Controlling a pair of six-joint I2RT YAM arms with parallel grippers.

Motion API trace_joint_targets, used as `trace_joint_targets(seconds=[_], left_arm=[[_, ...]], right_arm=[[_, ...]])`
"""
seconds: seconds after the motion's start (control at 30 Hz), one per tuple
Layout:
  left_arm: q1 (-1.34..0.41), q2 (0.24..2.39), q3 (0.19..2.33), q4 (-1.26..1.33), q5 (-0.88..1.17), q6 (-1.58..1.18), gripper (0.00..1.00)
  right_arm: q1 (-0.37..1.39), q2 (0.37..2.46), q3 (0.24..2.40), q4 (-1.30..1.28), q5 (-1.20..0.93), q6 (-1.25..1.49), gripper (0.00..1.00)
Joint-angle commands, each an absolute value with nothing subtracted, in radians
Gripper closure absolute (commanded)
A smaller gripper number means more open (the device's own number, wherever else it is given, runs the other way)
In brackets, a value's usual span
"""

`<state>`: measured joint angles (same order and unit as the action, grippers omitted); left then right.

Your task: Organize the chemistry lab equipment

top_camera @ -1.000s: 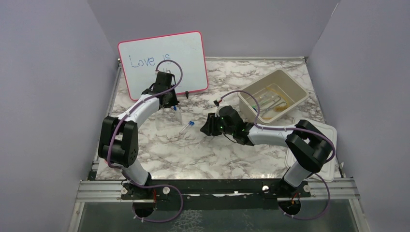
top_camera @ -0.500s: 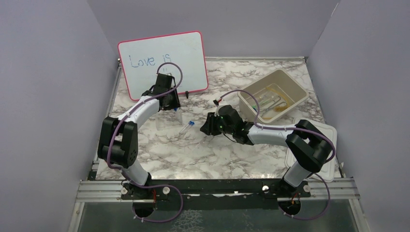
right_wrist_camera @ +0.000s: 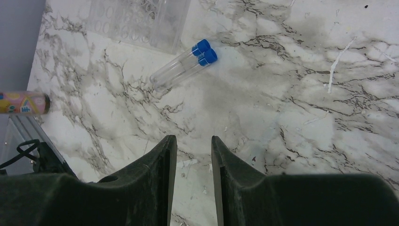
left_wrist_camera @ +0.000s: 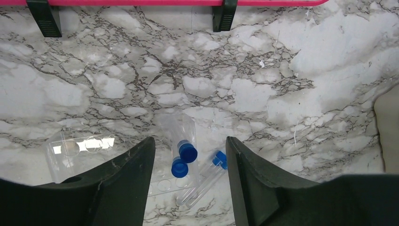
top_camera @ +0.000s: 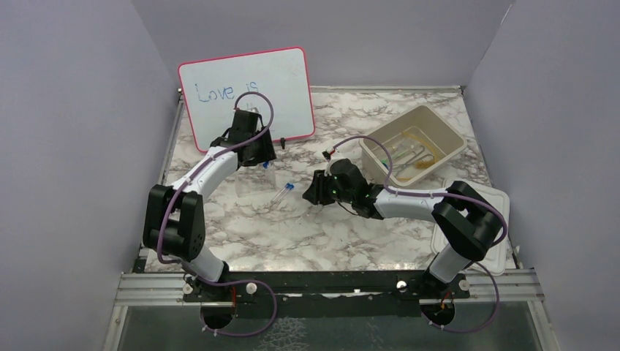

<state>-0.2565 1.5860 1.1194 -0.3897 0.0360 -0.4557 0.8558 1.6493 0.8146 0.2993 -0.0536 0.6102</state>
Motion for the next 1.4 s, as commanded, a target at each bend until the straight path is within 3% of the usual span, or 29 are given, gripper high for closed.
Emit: trace_joint_targets(seconds=[0.0,0.07,0.37,0.73,1.03,1.27,1.37], left_arm=[[-0.256,1.524,1.099,-0.400,0.052,-0.456,0.40],[-0.256,1.508,1.085,-0.405,0.061,-0.454,0.40],[-0.258,1.496,1.071,-0.415,0.090,-0.439,0.62],[-0.260,1.497,1.063,-0.420,0.159,-0.446,0.64],[-0.262,1.472,1.044,-0.437,0.128,-0.450,0.65],[-0.262,1.444,1.097,-0.461,0.091,-0.441,0.55],[-0.262,1.428,1.098,-0.466,0.063,-0.434,0.46]], right_arm=[[0.861,1.663,0.841,0.294,-0.038,0.604,0.63],[0.860,1.663,0.841,0.293,-0.037,0.604,0.63],[0.860,1.669,0.841,0.298,-0.037,0.606,0.63],[0.860,1.664,0.834,0.296,-0.031,0.606,0.63],[0.860,1.664,0.840,0.290,-0.026,0.603,0.63],[0.860,1.696,0.891,0.230,-0.003,0.603,0.63],[0.861,1.725,0.941,0.179,0.023,0.603,0.63]])
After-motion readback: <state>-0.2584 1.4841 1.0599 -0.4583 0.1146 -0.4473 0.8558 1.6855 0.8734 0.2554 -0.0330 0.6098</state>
